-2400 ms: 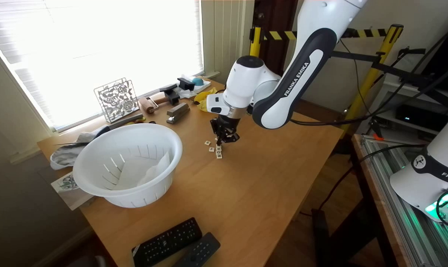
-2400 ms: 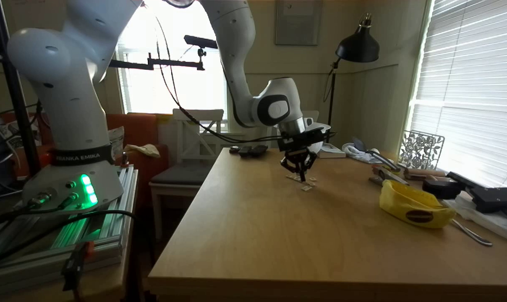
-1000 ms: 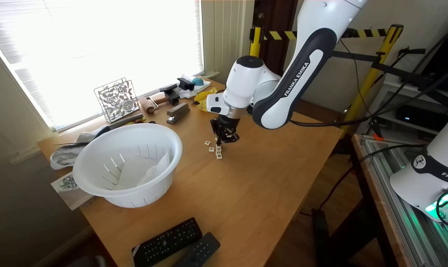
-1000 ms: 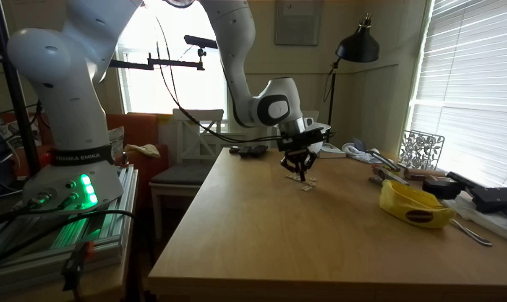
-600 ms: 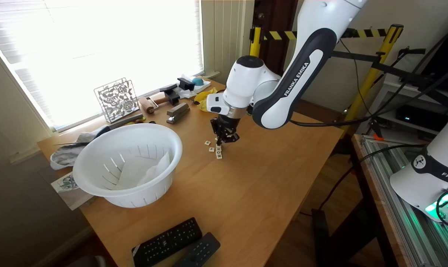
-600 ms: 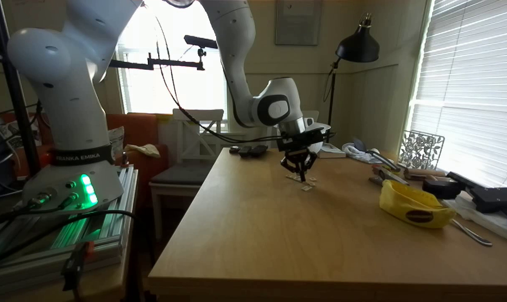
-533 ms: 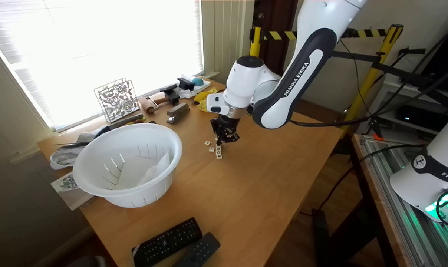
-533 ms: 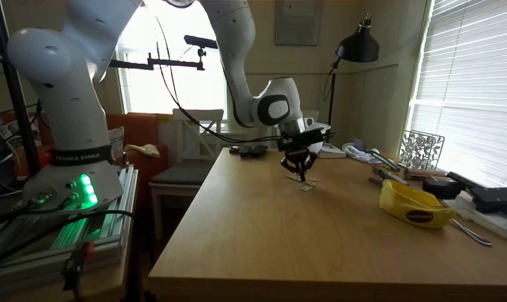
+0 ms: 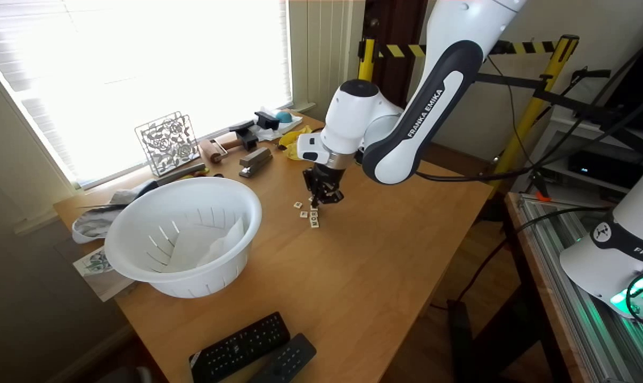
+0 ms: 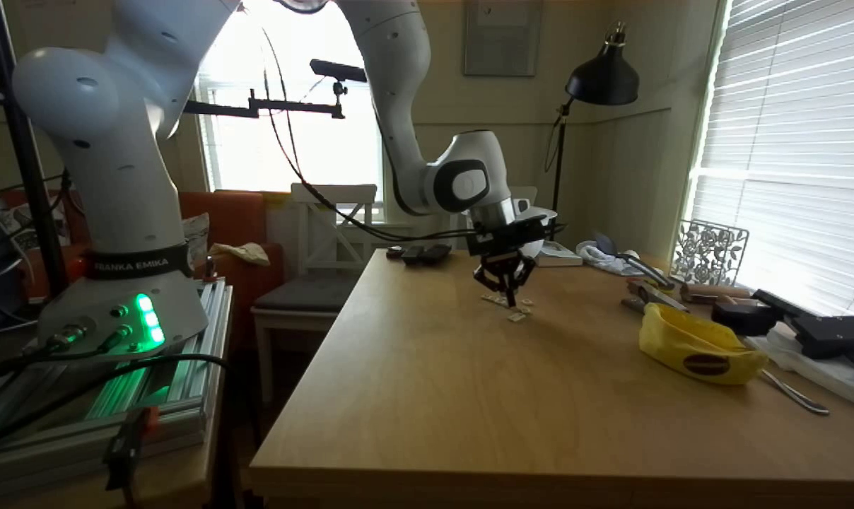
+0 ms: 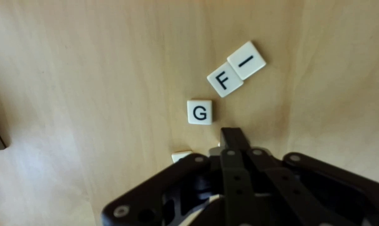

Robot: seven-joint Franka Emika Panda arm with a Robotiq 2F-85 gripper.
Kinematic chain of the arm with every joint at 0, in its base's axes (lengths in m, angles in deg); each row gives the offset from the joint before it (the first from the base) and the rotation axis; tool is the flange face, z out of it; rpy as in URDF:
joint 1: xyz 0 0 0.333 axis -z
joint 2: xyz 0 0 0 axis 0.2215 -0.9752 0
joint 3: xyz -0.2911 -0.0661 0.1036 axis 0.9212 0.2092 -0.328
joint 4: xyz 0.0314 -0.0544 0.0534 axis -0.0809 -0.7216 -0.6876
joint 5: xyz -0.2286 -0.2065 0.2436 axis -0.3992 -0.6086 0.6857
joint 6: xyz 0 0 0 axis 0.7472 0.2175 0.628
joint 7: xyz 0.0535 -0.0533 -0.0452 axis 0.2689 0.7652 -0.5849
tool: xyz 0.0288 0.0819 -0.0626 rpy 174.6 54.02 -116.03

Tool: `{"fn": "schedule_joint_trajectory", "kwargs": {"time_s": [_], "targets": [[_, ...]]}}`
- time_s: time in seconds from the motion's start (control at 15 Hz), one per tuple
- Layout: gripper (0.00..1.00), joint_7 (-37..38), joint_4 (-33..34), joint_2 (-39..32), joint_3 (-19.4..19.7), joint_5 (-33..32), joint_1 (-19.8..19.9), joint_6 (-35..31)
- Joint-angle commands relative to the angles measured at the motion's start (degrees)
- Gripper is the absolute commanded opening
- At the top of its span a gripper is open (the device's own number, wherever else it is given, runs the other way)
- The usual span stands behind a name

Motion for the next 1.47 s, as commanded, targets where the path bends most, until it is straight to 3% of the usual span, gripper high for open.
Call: {"fn": "schedule_joint_trajectory", "kwargs": {"time_s": [0.0,1.4], "targets": [[0.0,1.8,0.1,-0.2,0.8,-1.5,-0.4,-1.2],[0.0,2.8,1.1,-1.4,-1.3,-0.5,0.6,-1.1]]}}
